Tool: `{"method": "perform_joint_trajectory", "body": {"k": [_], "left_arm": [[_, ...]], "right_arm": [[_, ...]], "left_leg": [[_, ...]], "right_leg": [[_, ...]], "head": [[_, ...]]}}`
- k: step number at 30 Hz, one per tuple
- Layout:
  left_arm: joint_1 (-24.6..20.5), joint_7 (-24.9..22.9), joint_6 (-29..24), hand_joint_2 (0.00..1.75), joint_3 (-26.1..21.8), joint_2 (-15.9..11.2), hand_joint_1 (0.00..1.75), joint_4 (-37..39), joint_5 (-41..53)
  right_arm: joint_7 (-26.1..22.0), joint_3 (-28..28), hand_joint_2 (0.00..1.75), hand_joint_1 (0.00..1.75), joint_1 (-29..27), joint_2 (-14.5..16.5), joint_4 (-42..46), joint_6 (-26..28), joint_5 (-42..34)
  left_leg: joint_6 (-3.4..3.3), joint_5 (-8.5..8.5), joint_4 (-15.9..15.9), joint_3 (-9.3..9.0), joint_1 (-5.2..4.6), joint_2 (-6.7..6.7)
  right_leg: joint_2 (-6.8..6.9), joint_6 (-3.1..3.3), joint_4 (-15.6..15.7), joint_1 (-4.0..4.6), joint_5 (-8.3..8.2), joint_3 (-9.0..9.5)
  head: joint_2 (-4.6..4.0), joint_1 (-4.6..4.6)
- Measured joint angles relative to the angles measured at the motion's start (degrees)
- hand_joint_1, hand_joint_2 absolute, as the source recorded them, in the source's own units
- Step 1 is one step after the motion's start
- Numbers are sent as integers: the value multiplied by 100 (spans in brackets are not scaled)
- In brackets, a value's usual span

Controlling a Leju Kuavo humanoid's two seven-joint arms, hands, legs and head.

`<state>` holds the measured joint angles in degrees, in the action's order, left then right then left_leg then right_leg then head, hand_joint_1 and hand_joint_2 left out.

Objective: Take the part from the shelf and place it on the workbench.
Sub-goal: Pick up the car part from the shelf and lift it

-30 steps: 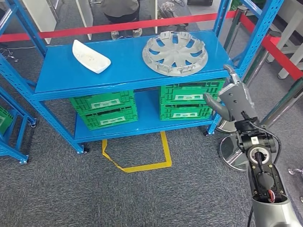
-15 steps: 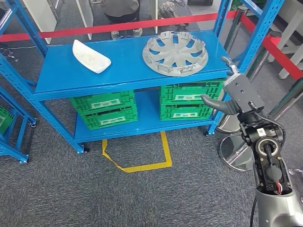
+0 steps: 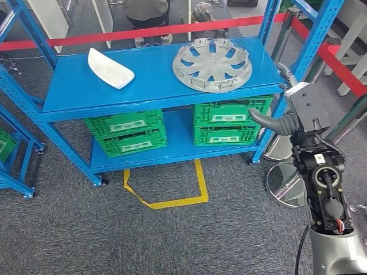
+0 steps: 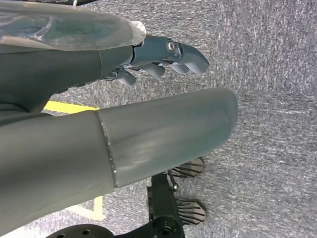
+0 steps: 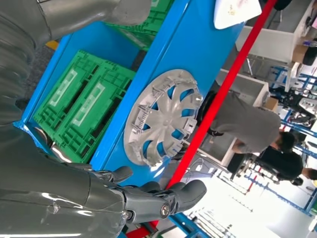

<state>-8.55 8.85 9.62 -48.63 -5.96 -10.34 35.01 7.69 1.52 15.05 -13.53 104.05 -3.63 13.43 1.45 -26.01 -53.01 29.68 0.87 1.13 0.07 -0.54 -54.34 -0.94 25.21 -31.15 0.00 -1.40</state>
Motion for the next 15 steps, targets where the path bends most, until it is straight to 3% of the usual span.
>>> {"method": "perform_joint_trajectory", "body": {"k": [15], "left_arm": [[-2, 7, 0, 0, -2, 39, 0, 0, 20]], "right_arm": [[-78, -2, 175, 0, 26, 0, 1, 78, 114]], "left_leg": [[0, 0, 0, 0, 0, 0]], "right_leg": [[0, 0, 0, 0, 0, 0]], "head": [[0, 1]]}}
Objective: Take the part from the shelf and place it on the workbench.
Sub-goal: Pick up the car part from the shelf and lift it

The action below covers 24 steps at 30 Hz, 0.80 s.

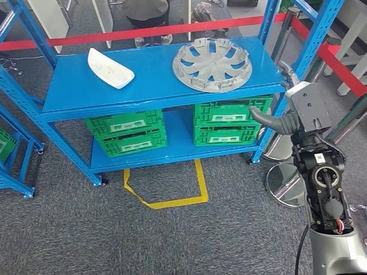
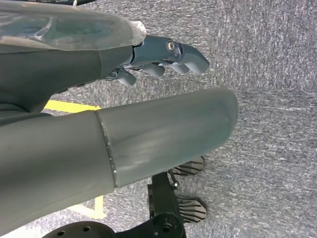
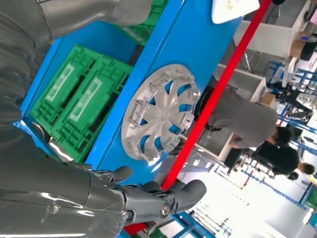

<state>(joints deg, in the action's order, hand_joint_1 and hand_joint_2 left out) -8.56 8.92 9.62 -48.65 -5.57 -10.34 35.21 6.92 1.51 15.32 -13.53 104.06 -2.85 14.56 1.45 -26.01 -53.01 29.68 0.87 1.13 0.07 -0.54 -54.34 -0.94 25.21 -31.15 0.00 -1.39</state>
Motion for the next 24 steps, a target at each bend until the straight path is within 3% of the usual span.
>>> {"method": "perform_joint_trajectory", "body": {"k": [9, 24], "left_arm": [[4, 0, -3, 0, 0, 2, 0, 0, 29], [-18, -12, -48, 0, 0, 26, 0, 0, 69]], "right_arm": [[227, 168, 175, 0, -45, 0, 157, 413, 324], [249, 358, 175, 0, -220, 0, 282, 428, 340]], "left_leg": [[0, 0, -1, -2, 0, 0], [0, 0, 0, -4, 0, 2]], "right_leg": [[-1, 0, 0, 0, 0, -1], [0, 0, 0, 0, 0, 1]], "head": [[0, 1], [0, 3]]}}
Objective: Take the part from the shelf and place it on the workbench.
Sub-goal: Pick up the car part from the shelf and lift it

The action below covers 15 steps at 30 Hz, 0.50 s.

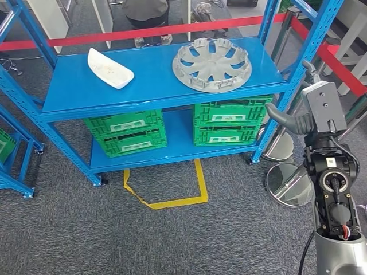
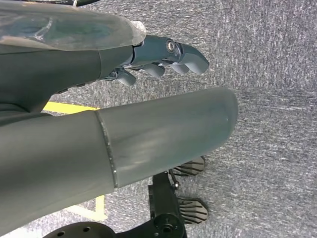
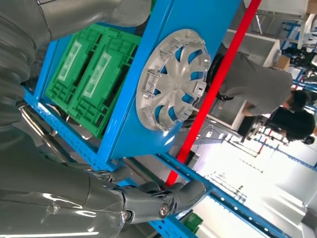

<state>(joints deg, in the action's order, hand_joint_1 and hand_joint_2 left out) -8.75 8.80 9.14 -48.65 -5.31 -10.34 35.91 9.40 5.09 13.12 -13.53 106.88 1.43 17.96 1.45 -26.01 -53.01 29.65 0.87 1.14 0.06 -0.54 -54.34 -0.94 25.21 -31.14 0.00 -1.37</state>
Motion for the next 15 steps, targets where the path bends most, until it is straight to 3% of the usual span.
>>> {"method": "perform_joint_trajectory", "body": {"k": [13, 15], "left_arm": [[-10, -5, -34, 0, 0, 14, 0, 0, -13], [-12, -8, -39, 0, 0, 14, 0, 0, -10]], "right_arm": [[-41, 0, 175, 0, -5, 0, 0, -14, 58], [-48, 0, 175, 0, -5, 1, -1, -21, 57]], "left_leg": [[0, 0, 0, 1, 0, 0], [-24, -13, -18, 10, -11, -1]], "right_leg": [[0, 0, 0, 0, 0, -1], [1, -22, 21, -22, -13, 5]], "head": [[0, 1], [0, 1]]}}
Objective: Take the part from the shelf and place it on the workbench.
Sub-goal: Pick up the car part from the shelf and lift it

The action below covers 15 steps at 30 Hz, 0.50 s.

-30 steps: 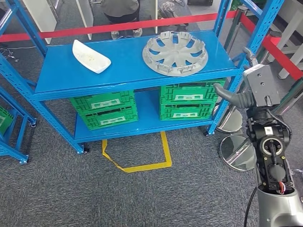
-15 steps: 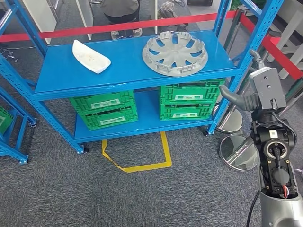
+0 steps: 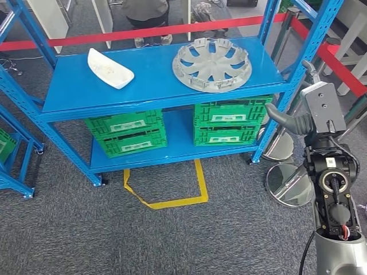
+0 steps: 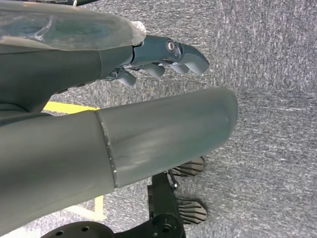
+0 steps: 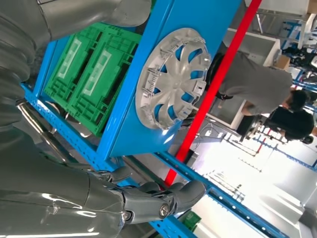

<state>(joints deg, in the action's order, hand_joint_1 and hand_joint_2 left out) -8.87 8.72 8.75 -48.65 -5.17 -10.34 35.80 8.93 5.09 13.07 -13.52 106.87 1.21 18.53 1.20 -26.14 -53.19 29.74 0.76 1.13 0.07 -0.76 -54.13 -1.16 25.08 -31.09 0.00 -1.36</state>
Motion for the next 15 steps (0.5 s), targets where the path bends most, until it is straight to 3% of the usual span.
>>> {"method": "perform_joint_trajectory", "body": {"k": [2, 4, 6, 8, 9, 10, 13, 15], "left_arm": [[-9, -3, -7, 0, 0, -8, 0, 0, 1], [-18, -1, -13, 0, 0, -7, 0, 0, 1], [-19, 4, -13, 0, 0, 6, 0, 0, 1], [-15, 3, -8, 0, 0, 24, 0, 0, 2], [-11, 3, -4, 0, 0, 36, 0, 0, 2], [-7, 2, -1, 0, 0, 47, 0, 0, 2], [-6, 0, 2, 0, 0, 47, 0, 0, 2], [-11, -2, 3, 0, -1, 25, 0, 0, 7]], "right_arm": [[-16, 2, 175, 0, 0, 1, 3, -24, 0], [-32, 11, 175, 0, 1, 1, 10, -57, 0], [-37, 32, 175, 0, 13, 2, 9, -80, 0], [-33, 48, 175, 0, 4, 2, 3, -99, 0], [-31, 50, 175, 0, -10, 2, 0, -108, 0], [-29, 51, 175, 0, -18, 2, -1, -116, 0], [-28, 62, 175, 0, -21, 4, -9, -132, 0], [-25, 80, 175, 0, -30, 9, -16, -146, 0]], "left_leg": [[-83, 20, 65, -30, -18, 0], [-151, 117, 304, -173, 17, 18], [-165, 186, 488, -305, 71, 40], [-154, 170, 509, -347, 94, 44], [-130, 148, 498, -365, 109, 42], [-98, 118, 477, -383, 134, 39], [78, -53, 290, -408, 221, 20], [184, -148, 144, -362, 217, 10]], "right_leg": [[-1, -57, 80, -8, -34, 33], [-5, -94, 46, 9, 9, 43], [-10, -121, -489, 3, 284, -185], [-12, -181, -1289, -35, 596, -593], [-9, -216, -1498, -64, 621, -717], [-5, -255, -1475, -97, 528, -730], [9, -395, -448, -191, -34, -267], [-33, -324, -138, -198, -78, -129]], "head": [[0, 18], [0, 24], [0, -15], [0, -61], [0, -77], [0, -88], [0, -144], [0, -181]]}}
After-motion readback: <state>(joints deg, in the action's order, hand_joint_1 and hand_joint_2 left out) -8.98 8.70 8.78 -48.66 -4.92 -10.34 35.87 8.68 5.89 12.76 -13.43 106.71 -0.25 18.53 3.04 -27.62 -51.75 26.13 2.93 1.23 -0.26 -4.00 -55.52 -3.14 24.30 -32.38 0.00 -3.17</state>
